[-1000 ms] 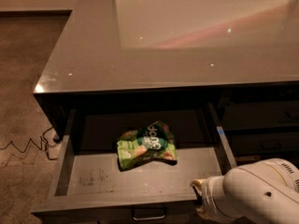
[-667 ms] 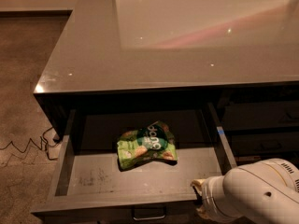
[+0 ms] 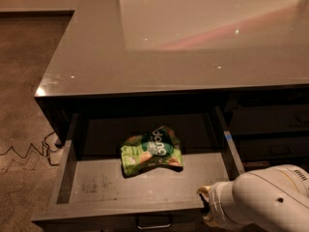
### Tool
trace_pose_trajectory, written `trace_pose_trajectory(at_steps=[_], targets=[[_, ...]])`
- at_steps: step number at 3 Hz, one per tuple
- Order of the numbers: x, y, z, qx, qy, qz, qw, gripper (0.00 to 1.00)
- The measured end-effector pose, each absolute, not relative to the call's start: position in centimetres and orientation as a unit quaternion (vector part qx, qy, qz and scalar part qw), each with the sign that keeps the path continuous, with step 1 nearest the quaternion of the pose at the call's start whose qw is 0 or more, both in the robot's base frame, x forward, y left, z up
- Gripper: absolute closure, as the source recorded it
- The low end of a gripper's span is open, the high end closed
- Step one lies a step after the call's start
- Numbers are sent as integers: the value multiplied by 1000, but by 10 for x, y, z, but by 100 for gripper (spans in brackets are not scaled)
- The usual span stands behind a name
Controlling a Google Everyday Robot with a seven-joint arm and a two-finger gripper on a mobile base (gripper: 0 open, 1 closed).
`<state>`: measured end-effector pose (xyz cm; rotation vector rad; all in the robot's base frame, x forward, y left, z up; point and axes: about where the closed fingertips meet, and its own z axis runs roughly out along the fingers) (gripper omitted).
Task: Open top drawer
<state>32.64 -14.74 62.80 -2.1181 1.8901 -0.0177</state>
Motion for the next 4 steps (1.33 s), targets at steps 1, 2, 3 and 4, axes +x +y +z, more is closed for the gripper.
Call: trace_pose_trajectory(at_steps=[1, 2, 3, 4], targets=[[319, -149, 631, -738, 657, -4, 155, 12], [309, -145, 659, -740, 647, -26, 182, 0], [305, -139, 686, -749, 630, -48, 199, 0], [305, -138, 703, -753, 621, -56, 211, 0]])
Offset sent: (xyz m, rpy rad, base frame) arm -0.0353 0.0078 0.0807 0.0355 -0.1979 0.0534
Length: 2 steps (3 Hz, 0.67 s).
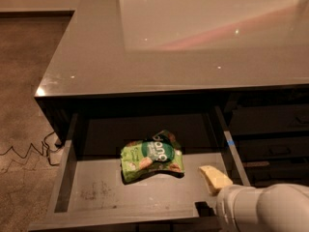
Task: Open top drawer
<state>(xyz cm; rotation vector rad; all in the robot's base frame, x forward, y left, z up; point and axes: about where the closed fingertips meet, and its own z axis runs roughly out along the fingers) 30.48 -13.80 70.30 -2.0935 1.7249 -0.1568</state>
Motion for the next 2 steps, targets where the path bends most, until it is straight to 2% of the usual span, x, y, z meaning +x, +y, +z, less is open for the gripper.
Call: trace_pose_trajectory(at_steps=[2], targets=[[356, -140, 703, -763, 596, -29, 248, 0]])
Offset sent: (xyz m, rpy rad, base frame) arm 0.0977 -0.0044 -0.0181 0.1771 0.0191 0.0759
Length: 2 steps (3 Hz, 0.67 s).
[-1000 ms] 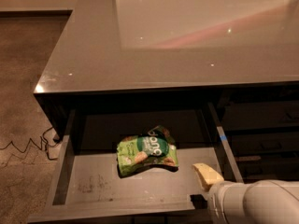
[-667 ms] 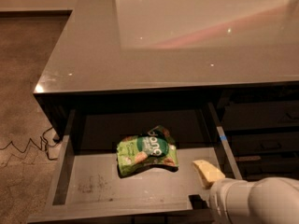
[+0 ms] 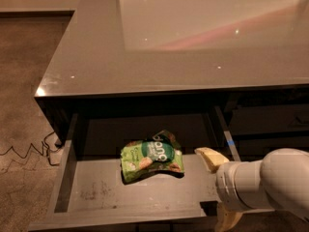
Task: Open top drawer
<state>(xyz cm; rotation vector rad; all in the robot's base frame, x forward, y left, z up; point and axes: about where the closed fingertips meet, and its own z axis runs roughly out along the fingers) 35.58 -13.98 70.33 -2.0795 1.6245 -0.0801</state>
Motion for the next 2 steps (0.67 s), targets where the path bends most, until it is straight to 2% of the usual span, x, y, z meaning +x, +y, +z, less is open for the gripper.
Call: trace_pose_trajectory(at_steps=[2], targets=[[377, -125, 725, -771, 579, -39, 263, 0]])
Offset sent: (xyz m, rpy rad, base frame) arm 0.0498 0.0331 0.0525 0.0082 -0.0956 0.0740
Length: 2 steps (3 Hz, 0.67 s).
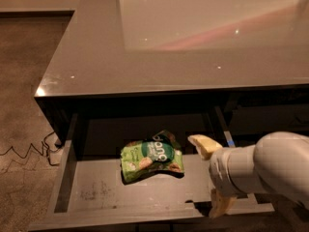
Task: Open top drawer
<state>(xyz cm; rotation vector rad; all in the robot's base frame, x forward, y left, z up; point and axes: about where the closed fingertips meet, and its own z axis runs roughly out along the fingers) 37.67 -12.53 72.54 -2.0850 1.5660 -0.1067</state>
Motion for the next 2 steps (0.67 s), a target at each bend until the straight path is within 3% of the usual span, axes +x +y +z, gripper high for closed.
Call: trace_pose_trajectory(at_steps=[1, 2], targets=[[395, -121, 752, -773, 571, -61, 270, 0], [414, -116, 754, -774, 567, -63, 275, 19]])
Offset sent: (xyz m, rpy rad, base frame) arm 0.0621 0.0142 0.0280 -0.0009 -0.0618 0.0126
